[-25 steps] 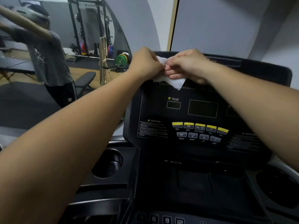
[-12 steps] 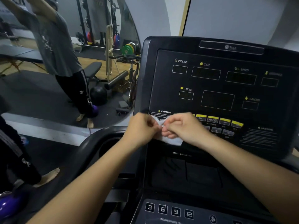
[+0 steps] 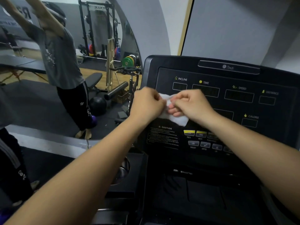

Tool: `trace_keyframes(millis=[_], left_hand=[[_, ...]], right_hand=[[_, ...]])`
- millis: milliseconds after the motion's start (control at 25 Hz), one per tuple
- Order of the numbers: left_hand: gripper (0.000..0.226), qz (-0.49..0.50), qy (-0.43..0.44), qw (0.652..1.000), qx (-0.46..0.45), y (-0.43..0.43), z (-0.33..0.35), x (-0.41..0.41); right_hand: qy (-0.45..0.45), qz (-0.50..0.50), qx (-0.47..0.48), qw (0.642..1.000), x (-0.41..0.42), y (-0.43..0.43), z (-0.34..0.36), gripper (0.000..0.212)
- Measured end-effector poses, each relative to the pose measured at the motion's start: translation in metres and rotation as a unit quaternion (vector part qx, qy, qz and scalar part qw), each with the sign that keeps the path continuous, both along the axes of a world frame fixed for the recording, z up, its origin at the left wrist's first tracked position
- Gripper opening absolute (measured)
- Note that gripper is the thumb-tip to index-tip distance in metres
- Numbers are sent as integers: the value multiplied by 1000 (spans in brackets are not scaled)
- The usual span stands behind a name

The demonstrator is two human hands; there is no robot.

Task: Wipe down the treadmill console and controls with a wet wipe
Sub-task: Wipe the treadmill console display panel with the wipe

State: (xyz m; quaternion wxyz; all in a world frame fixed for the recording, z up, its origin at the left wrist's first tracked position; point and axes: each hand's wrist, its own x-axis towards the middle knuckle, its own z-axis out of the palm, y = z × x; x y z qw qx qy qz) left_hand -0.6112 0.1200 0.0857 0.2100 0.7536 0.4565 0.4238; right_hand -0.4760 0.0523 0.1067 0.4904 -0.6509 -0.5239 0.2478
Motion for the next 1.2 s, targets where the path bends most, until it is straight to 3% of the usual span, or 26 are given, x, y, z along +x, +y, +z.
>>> trace_keyframes(millis=[80, 160, 240, 440, 560, 720, 840, 960, 1120, 1200], left_hand=[[13, 6, -9, 999, 48, 11, 23, 11], [10, 13, -10, 995, 97, 21, 44, 21], [8, 17, 19, 989, 149, 30, 58, 30], [15, 24, 117, 954, 275, 49, 68, 36], [10, 30, 85, 963, 253, 56, 72, 29], [16, 6, -11, 988, 155, 61, 78, 12], [18, 7, 12, 994, 107, 67, 88, -9], [12, 3, 39, 989, 142, 73, 102, -23], [36, -58, 153, 969, 185, 78, 104, -17], [48, -69, 165, 970, 165, 80, 94, -14]], right_hand=[[-125, -43, 47, 990, 3, 13, 22, 11], [-311, -74, 104, 942, 4, 27, 42, 12], [-418, -55, 133, 897, 3, 42, 56, 18], [-571, -59, 136, 807, 4, 66, 64, 27], [-611, -81, 134, 776, -3, 76, 63, 34], [-597, -54, 150, 786, -7, 85, 62, 38], [-509, 27, 110, 853, -2, 88, 85, 37], [-425, 48, 79, 901, 3, 90, 109, 26], [-398, 34, 29, 916, 14, 99, 114, 30], [-450, 43, 1, 892, 15, 100, 115, 41]])
